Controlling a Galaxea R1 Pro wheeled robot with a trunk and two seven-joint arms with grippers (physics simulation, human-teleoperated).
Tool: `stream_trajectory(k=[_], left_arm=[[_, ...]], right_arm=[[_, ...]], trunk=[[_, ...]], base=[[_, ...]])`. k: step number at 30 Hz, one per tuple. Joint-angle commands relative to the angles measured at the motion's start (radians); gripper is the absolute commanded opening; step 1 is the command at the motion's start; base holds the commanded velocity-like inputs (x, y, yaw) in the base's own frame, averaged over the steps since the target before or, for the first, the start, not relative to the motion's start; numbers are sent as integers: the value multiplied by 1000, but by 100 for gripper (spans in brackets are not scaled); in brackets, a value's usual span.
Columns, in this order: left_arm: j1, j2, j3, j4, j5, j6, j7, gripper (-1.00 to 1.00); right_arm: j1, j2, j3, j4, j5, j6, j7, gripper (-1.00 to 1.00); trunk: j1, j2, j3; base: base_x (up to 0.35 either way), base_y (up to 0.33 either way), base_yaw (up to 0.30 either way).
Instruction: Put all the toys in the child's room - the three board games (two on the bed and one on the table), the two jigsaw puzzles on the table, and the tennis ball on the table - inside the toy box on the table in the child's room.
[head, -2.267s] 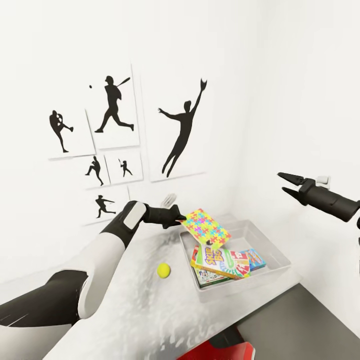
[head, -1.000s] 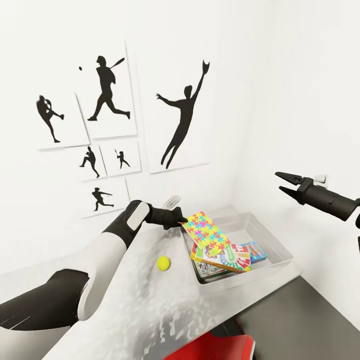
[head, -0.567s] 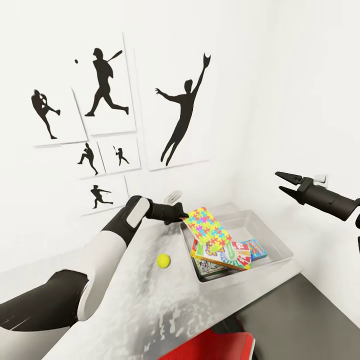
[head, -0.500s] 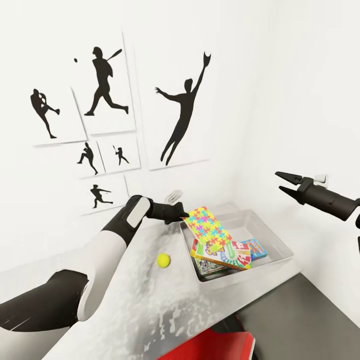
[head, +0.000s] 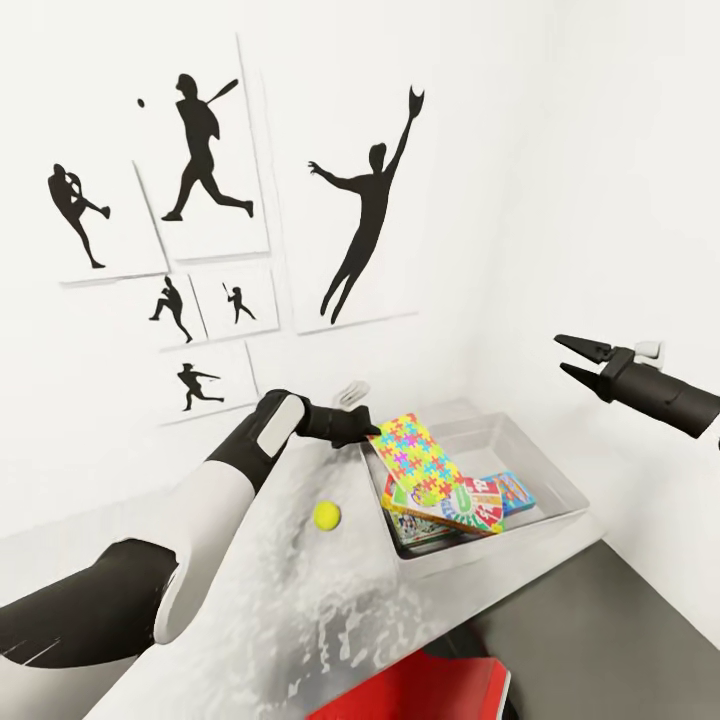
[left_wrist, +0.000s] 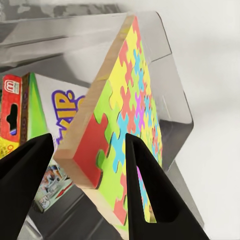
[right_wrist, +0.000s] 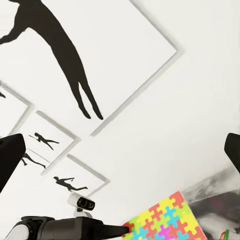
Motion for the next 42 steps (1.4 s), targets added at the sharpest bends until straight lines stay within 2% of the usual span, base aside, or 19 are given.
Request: stream_trajectory(k=[1, 5, 9, 11, 17, 23, 29, 42], left_arm=[[-1, 0, -7, 0, -10, 0, -10, -100], [-1, 0, -40, 0, -10, -12, -11, -100], [22, 23, -29, -21, -1, -26, -32, -100], [21, 34, -33, -24, 1, -20, -43, -100], [-13, 0, -35, -26, 3, -17, -20, -100], [-47, 0, -32, -26, 3, -17, 13, -100], [-59, 0, -31, -26, 3, -17, 13, -100], [-59, 0, -31, -26, 3, -18, 6, -100]], right_arm=[[0, 0, -2, -6, 11, 4, 10, 100], [2, 0, -3, -16, 8, 4, 11, 100], [25, 22, -16, -31, -15, -15, 34, 100], [30, 31, -8, -21, -5, -6, 33, 100], [-3, 45, 2, -12, 21, 4, 0, 100], [-37, 48, 5, -12, 21, 4, -34, 100], [-70, 42, 3, -10, 15, 4, -34, 100], [-70, 40, -2, -10, 15, 4, -34, 100]], trunk=[[1, -2, -4], [1, -2, -6], [1, -2, -6], [1, -2, -6], [1, -2, -6], [1, -2, -6], [1, -2, -6], [1, -2, -6]], base=[[0, 0, 0], [0, 0, 0], [0, 0, 0], [0, 0, 0], [0, 0, 0], [0, 0, 0], [0, 0, 0], [0, 0, 0]])
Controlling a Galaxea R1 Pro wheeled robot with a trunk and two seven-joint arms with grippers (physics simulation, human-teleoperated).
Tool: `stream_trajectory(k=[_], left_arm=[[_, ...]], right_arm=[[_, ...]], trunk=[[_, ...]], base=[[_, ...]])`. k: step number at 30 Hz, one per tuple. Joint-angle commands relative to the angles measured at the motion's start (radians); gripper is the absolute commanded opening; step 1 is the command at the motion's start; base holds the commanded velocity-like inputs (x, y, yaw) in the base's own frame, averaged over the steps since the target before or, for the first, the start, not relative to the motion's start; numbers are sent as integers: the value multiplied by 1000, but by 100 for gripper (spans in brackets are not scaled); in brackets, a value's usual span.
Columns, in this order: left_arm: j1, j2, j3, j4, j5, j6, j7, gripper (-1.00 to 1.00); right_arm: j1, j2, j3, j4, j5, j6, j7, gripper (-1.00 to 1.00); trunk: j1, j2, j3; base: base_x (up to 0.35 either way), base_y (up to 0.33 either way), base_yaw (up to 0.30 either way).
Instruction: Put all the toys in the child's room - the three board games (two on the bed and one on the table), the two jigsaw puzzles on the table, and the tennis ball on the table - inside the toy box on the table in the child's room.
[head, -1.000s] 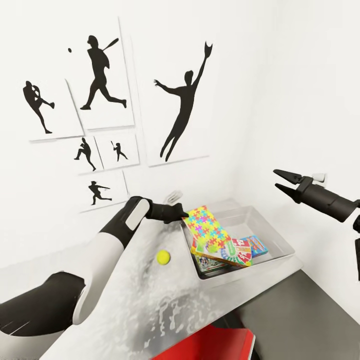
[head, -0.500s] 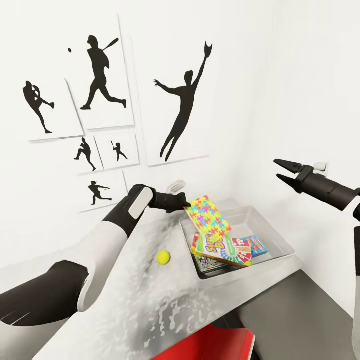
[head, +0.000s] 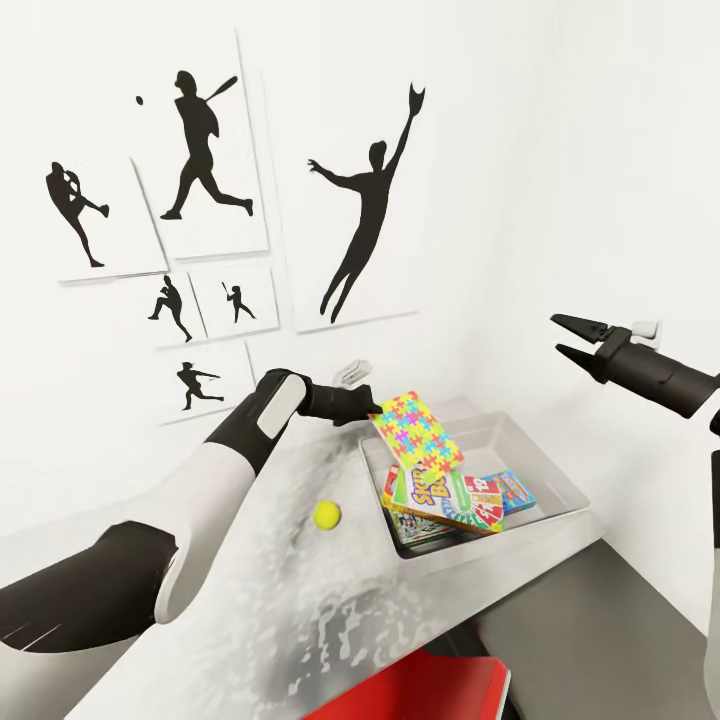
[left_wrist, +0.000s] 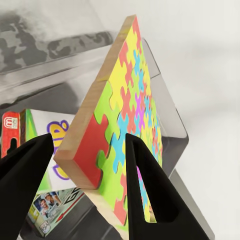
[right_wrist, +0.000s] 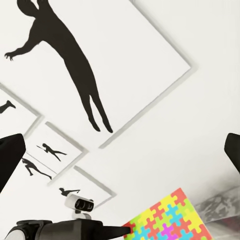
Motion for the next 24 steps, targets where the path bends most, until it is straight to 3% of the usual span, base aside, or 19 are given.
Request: stream_trajectory(k=[1, 15, 24], left_arm=[[-1, 0, 0, 0, -10, 2, -10, -100], [-1, 0, 0, 0, -9, 2, -9, -100], [-1, 0, 1, 0, -9, 2, -9, -100]], right_arm=[[-1, 0, -2, 0, 10, 4, 10, 100], [-1, -1, -4, 0, 10, 4, 10, 100], [-2, -2, -4, 1, 10, 4, 10, 100]], trunk=[[1, -2, -2], [1, -2, -2], [1, -2, -2]], base=[[0, 0, 0], [0, -66, -1], [0, -1, -96]])
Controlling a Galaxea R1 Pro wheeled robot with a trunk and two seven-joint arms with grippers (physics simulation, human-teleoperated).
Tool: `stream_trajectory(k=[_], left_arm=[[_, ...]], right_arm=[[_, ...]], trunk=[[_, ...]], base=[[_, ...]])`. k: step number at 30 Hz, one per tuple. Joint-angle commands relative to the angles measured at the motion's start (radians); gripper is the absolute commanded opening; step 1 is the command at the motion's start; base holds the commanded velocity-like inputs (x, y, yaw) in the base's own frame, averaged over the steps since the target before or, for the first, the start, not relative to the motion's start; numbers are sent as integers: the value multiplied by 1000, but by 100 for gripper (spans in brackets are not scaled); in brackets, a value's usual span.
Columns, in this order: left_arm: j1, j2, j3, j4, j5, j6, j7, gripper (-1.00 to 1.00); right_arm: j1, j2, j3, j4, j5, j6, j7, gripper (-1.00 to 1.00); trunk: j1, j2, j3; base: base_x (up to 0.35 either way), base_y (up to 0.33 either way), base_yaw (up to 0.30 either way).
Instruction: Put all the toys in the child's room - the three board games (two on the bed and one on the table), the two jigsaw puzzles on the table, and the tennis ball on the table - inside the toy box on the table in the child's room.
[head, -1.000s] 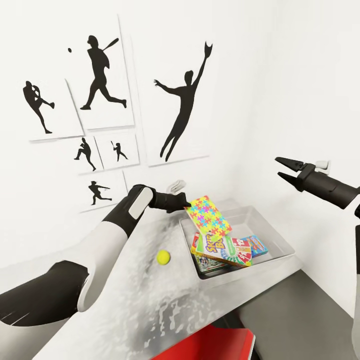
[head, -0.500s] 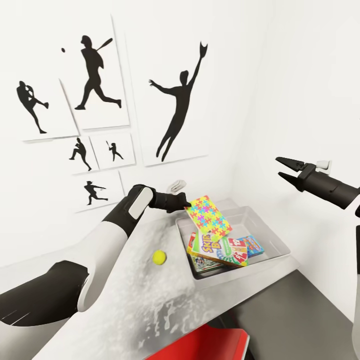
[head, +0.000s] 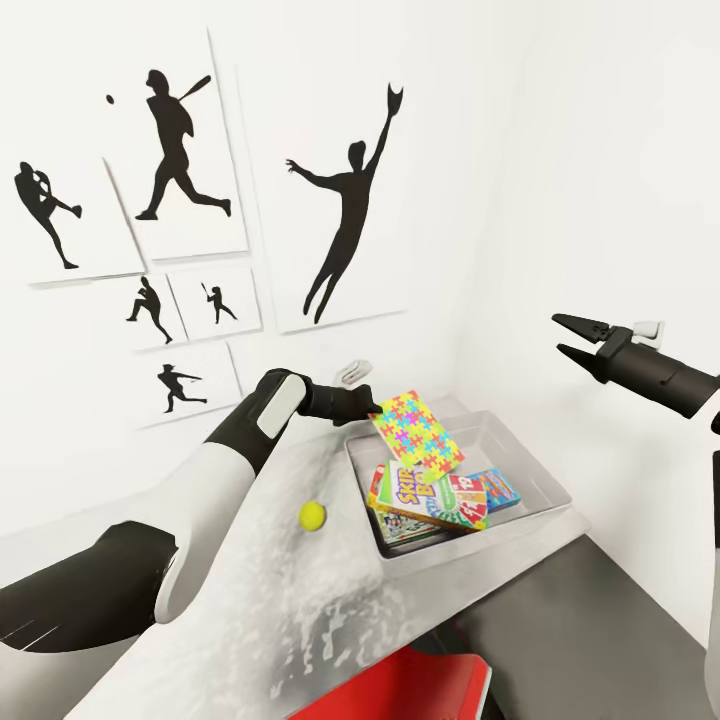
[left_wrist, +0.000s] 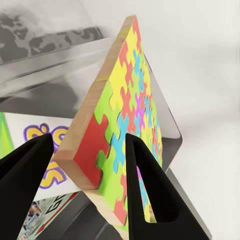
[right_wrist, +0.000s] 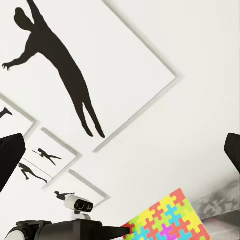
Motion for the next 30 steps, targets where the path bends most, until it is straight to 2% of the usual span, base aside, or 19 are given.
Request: stream_trajectory(k=[1, 20, 25, 30], left_arm=[[-1, 0, 0, 0, -10, 2, -9, -100], [-1, 0, 11, 22, -12, 1, 1, -100], [-1, 0, 7, 124, -13, -71, 20, -100], [-1, 0, 7, 153, -9, -96, 26, -100]], right_arm=[[-1, 0, -1, 0, 10, 4, 10, 100], [-1, 0, -3, -2, 9, 4, 10, 100], [-1, 1, -3, -2, 8, 4, 12, 100], [-1, 1, -3, -6, 7, 4, 12, 100]], trunk=[[1, -2, -2], [1, -2, -2], [1, -2, -2], [1, -2, -2]], base=[[0, 0, -17], [0, 0, -1], [0, 0, 0], [0, 0, 0]])
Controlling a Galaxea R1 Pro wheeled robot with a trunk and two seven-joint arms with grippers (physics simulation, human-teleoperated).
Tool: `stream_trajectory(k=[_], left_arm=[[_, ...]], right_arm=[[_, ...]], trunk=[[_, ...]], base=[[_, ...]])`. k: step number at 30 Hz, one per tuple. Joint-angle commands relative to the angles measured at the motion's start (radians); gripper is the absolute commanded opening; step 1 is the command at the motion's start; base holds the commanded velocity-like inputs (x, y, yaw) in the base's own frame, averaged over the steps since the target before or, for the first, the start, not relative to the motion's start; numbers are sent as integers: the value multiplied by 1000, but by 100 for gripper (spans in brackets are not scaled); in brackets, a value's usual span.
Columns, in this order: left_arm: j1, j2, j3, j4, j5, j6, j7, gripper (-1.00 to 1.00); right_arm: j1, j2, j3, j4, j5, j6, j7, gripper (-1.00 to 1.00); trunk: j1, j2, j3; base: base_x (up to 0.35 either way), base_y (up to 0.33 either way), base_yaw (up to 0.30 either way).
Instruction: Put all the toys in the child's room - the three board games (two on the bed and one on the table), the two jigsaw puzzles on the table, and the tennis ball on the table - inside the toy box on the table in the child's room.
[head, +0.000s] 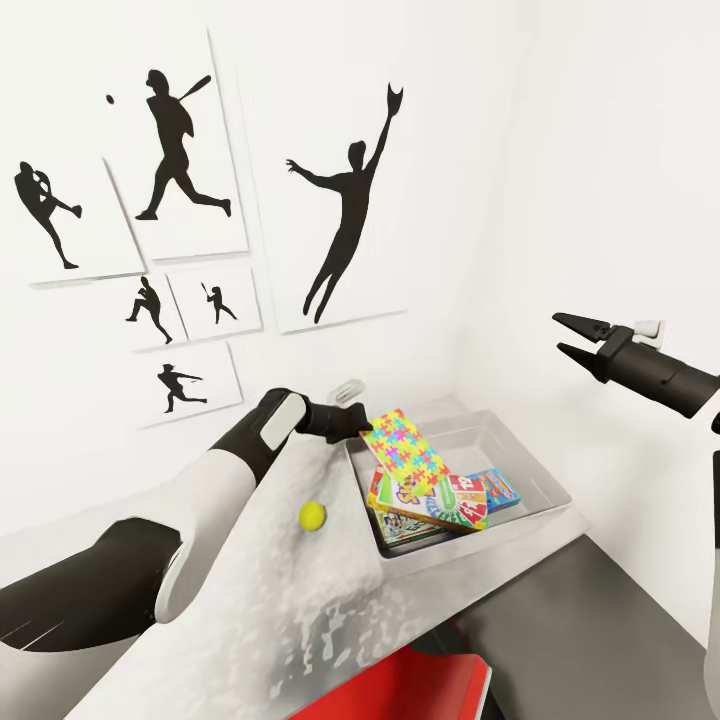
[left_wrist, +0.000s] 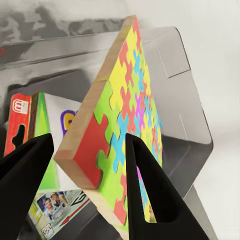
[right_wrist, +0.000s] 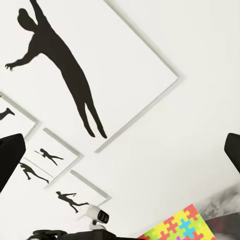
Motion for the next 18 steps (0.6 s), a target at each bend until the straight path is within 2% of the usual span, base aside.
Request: stream_trajectory(k=[1, 3, 4, 18], left_arm=[[-1, 0, 0, 2, -8, 0, -8, -100], [-1, 0, 0, 3, -8, -3, -8, -100], [-1, 0, 0, 3, -9, -4, -8, 100], [-1, 0, -2, -2, -10, 2, -24, 100]], right_arm=[[-1, 0, -1, 0, 11, 4, 10, 100], [-1, 0, -1, 0, 11, 4, 10, 100], [-1, 0, -1, -1, 11, 4, 10, 100], [-2, 0, -3, -2, 10, 4, 11, 100]], trunk=[[1, -2, -2], [1, -2, -2], [1, -2, -2], [1, -2, -2]], base=[[0, 0, 0], [0, 0, 0], [0, 0, 0], [0, 0, 0]])
